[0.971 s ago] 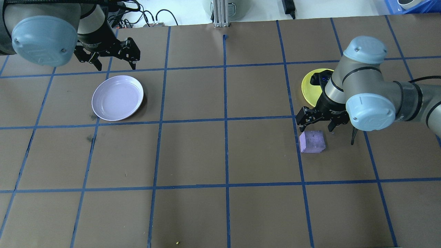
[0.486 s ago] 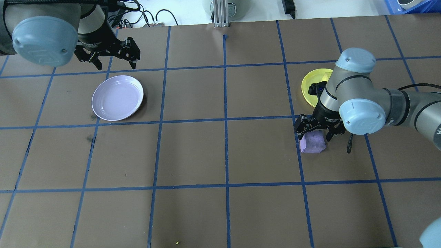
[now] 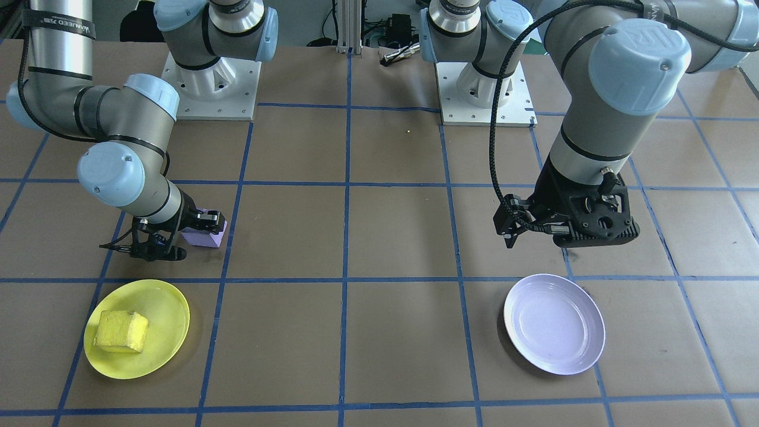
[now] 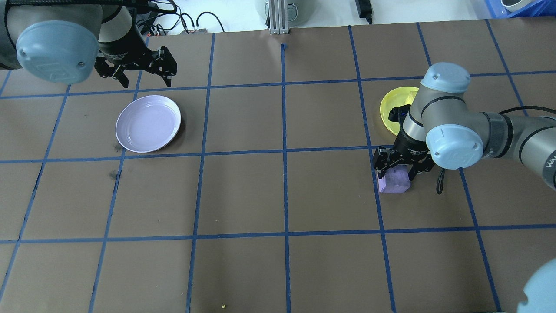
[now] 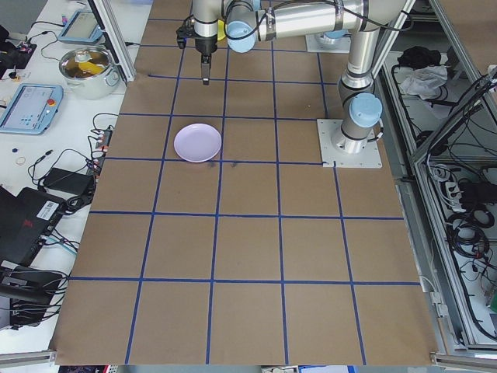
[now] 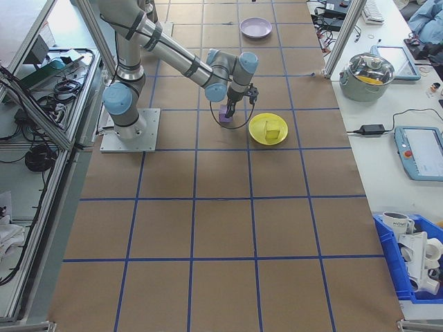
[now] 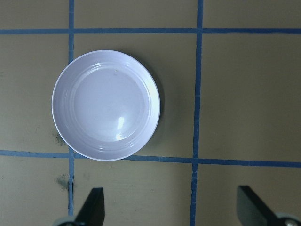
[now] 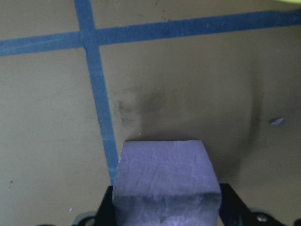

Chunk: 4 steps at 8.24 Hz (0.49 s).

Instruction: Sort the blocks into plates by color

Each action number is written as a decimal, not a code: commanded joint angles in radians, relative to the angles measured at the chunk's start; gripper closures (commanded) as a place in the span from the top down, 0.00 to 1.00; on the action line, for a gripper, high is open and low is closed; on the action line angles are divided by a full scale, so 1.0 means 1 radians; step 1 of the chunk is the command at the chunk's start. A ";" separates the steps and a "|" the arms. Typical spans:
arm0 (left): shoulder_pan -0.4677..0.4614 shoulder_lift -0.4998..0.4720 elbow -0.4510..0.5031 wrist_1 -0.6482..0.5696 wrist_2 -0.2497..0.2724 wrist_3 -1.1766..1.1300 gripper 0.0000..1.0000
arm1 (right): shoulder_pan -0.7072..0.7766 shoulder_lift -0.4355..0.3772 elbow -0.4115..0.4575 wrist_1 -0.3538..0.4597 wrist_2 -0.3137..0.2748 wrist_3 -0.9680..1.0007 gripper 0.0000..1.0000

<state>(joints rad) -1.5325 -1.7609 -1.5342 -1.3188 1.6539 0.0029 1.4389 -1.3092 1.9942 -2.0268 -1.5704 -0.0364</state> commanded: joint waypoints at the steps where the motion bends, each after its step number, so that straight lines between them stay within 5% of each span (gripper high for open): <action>1: 0.000 0.000 0.000 0.001 0.000 0.000 1.00 | 0.092 0.016 -0.127 0.083 -0.059 0.073 0.18; 4: 0.000 0.000 0.000 0.001 0.000 0.000 1.00 | 0.266 0.021 -0.233 0.100 0.041 0.253 0.20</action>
<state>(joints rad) -1.5324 -1.7618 -1.5340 -1.3177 1.6536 0.0030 1.5877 -1.2958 1.8295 -1.9366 -1.5930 0.0867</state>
